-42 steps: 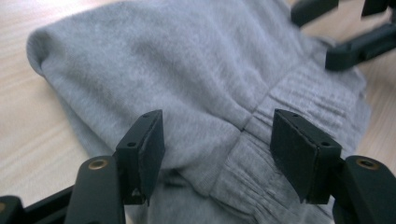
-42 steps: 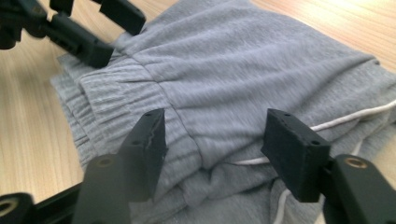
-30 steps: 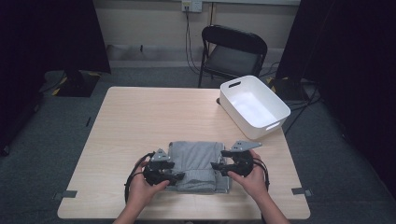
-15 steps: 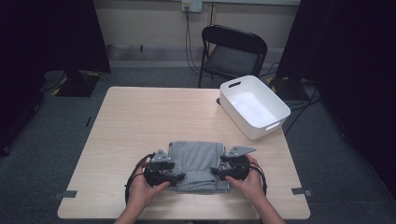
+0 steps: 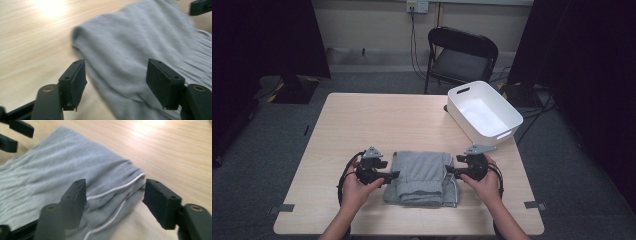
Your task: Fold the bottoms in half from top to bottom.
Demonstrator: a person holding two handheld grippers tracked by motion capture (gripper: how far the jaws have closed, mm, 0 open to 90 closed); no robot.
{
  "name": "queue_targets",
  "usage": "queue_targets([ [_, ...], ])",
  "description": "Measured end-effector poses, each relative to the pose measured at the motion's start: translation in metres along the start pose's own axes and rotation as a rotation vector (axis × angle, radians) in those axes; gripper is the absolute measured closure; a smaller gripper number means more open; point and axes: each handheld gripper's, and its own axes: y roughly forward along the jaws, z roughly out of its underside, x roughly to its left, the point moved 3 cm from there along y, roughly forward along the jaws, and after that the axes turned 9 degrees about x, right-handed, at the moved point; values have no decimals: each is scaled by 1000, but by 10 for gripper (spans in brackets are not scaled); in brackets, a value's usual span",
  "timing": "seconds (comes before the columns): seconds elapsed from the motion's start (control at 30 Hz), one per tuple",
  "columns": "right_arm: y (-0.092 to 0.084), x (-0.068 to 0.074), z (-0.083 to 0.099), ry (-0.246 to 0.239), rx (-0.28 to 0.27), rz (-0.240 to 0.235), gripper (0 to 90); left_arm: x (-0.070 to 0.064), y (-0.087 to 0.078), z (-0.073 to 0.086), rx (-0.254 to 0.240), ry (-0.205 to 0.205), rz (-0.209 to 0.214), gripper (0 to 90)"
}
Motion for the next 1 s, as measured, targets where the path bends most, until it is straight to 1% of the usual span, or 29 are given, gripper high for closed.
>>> queue_targets([
  [0.03, 0, 0, 0, 0, 0, 0, 359, 0, 0, 0, 0, 0, 0, 361],
  [0.07, 3, -4, -3, 16, -7, 11, 386, 5, 2, -2, -2, -7, -7, 397],
  [0.1, 3, -4, -3, 16, -7, 11, 386, 9, 5, -3, 1, -17, -15, 397],
  [0.13, 6, -7, -7, 16, -15, 24, 418, 19, 9, -5, -2, -46, -35, 434],
  [0.17, 8, -8, -8, 19, -14, 34, 422, 19, 9, -5, -2, -46, -35, 505],
  [0.2, 8, -9, -10, 21, -17, 40, 434, 27, 12, -6, -7, -82, -31, 526],
  [0.23, 8, -9, -10, 21, -17, 40, 434, 27, 12, -6, -7, -82, -31, 523],
  [0.27, 10, -11, -12, 27, -25, 46, 466, 29, 14, -6, -2, -86, -32, 552],
  [0.3, 11, -12, -14, 32, -28, 51, 466, 30, 16, -6, 2, -92, -22, 554],
  [0.33, 12, -13, -14, 31, -29, 54, 496, 32, 19, -9, -12, -99, -23, 553],
  [0.37, 14, -14, -15, 37, -26, 56, 500, 32, 19, -9, -12, -99, -23, 560],
  [0.4, 16, -14, -15, 44, -27, 56, 501, 36, 22, -13, -29, -115, -52, 565],
  [0.43, 18, -14, -15, 50, -27, 50, 502, 36, 22, -13, -29, -115, -52, 573],
  [0.47, 19, -14, -14, 50, -22, 49, 502, 39, 24, -17, -38, -136, -48, 600],
  [0.5, 19, -14, -14, 50, -22, 49, 502, 39, 24, -17, -38, -136, -48, 607],
  [0.53, 21, -12, -12, 43, -14, 51, 501, 41, 27, -21, -34, -132, -46, 616],
  [0.57, 22, -10, -11, 43, -11, 47, 499, 41, 27, -21, -34, -132, -46, 644],
  [0.6, 23, -10, -10, 38, -11, 46, 494, 40, 33, -24, -5, -115, -33, 655],
  [0.63, 23, -9, -9, 41, -9, 48, 484, 40, 35, -24, 10, -105, -37, 693],
  [0.67, 22, -9, -9, 41, -12, 49, 479, 40, 35, -24, 23, -112, -39, 758],
  [0.7, 22, -9, -9, 41, -12, 49, 479, 40, 35, -24, 23, -112, -39, 802],
  [0.73, 20, -6, -9, 49, -29, 34, 462, 39, 36, -24, 40, -111, -33, 859],
  [0.77, 18, -4, -10, 43, -34, 33, 456, 39, 36, -24, 48, -111, -36, 880],
  [0.83, 16, -2, -12, 31, -43, 36, 444, 39, 36, -25, 47, -112, -33, 889],
  [0.87, 12, 5, -16, 22, -55, 23, 412, 40, 36, -26, 52, -117, -33, 896],
  [0.9, 12, 5, -16, 22, -55, 23, 412, 40, 36, -26, 52, -117, -33, 898],
  [0.93, 12, 13, -19, 0, -54, -3, 395, 41, 36, -27, 48, -130, -25, 900],
  [0.97, 12, 13, -19, 0, -54, -3, 395, 41, 36, -27, 48, -130, -25, 900],
  [1.0, 13, 24, -19, -36, -50, -30, 392, 42, 36, -27, 45, -136, -22, 900],
])
